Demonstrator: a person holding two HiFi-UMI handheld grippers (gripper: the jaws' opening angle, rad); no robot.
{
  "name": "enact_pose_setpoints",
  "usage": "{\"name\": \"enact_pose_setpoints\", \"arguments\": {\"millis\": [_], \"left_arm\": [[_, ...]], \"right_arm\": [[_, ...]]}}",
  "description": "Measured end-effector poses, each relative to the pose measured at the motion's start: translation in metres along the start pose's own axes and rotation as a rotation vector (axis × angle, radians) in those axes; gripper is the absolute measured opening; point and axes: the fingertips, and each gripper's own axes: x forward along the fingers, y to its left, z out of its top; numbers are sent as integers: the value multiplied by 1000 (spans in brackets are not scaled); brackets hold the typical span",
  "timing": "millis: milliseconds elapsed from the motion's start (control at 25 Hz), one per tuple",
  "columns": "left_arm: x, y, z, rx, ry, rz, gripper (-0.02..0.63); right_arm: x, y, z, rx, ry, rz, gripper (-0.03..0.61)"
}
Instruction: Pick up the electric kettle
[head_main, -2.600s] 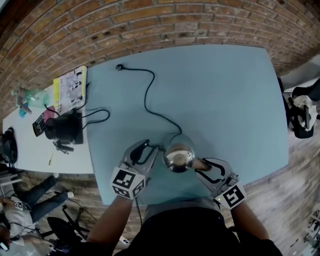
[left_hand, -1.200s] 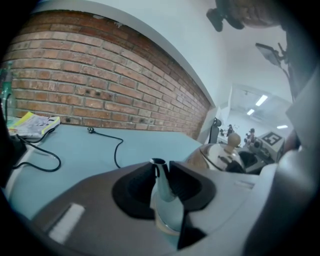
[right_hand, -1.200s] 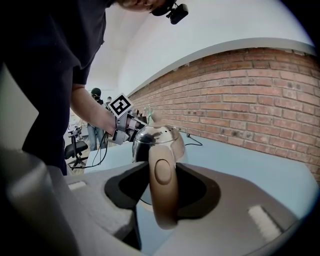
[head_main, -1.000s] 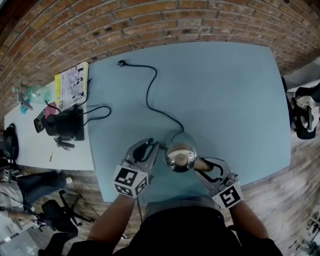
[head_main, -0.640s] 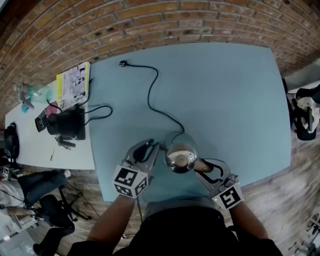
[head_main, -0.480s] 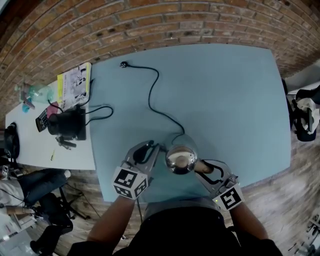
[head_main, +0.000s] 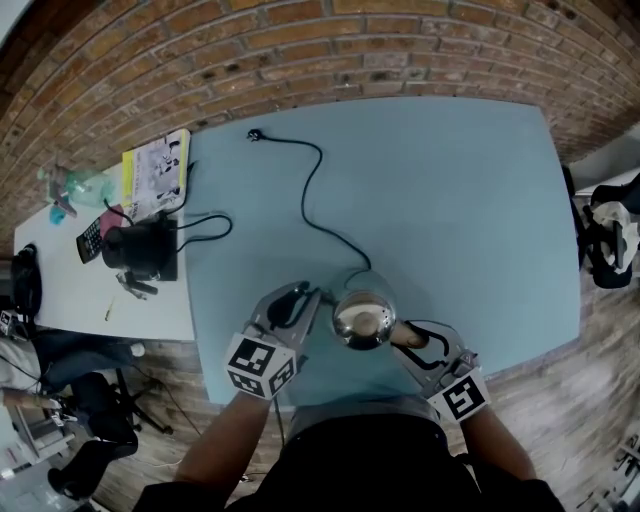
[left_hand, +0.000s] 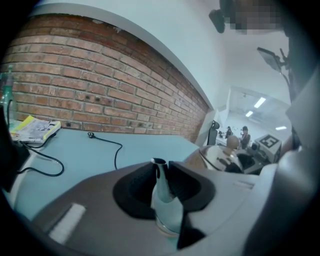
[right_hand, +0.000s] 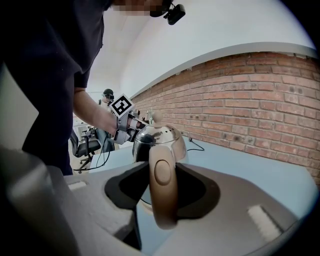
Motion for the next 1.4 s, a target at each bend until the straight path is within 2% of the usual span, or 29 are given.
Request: {"name": "enact_pose_setpoints", "arguments": {"millis": [1400], "left_arm": [[-48,-17,65,79,-108,29,84]], "right_arm": [[-26,6,69,-101,-138,-41,164]]}}
